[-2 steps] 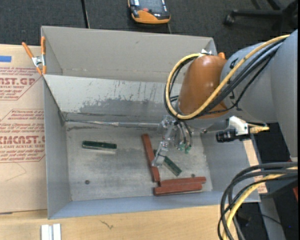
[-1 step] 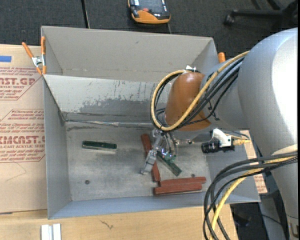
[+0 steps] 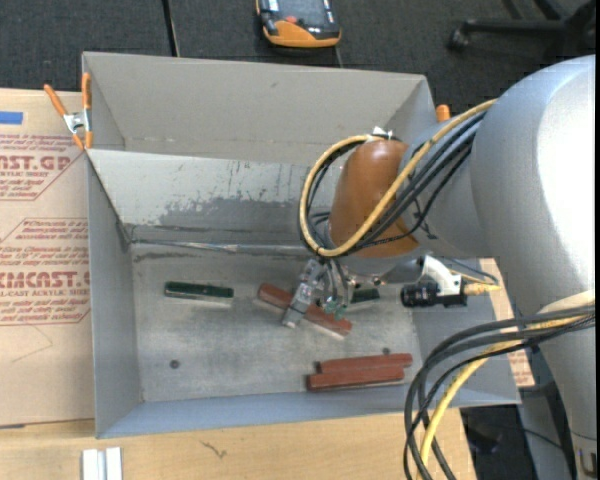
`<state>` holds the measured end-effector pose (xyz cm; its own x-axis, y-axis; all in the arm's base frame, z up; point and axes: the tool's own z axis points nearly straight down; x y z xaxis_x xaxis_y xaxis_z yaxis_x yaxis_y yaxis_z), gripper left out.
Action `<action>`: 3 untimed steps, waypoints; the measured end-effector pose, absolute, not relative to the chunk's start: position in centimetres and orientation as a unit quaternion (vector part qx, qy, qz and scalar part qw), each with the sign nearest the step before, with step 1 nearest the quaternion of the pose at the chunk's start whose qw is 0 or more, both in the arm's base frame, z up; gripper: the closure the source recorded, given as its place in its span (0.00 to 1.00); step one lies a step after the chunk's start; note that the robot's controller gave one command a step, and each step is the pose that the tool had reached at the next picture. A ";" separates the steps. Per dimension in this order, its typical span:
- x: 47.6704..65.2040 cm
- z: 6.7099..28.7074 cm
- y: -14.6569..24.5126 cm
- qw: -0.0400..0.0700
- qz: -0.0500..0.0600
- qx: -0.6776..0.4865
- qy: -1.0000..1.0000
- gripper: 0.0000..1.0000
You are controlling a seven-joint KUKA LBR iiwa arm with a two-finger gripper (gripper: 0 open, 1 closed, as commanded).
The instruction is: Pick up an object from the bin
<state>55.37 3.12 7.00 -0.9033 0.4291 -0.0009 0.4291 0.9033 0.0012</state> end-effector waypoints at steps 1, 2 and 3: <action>55.4 7.0 3.1 0.001 0.000 0.220 0.976 1.00; 55.3 7.3 3.1 -0.001 0.000 0.220 0.976 1.00; 55.2 8.5 3.1 -0.002 0.000 0.220 0.976 1.00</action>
Offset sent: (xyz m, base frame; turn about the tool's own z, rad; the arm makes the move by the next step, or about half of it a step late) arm 0.0000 0.0000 0.0447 0.0000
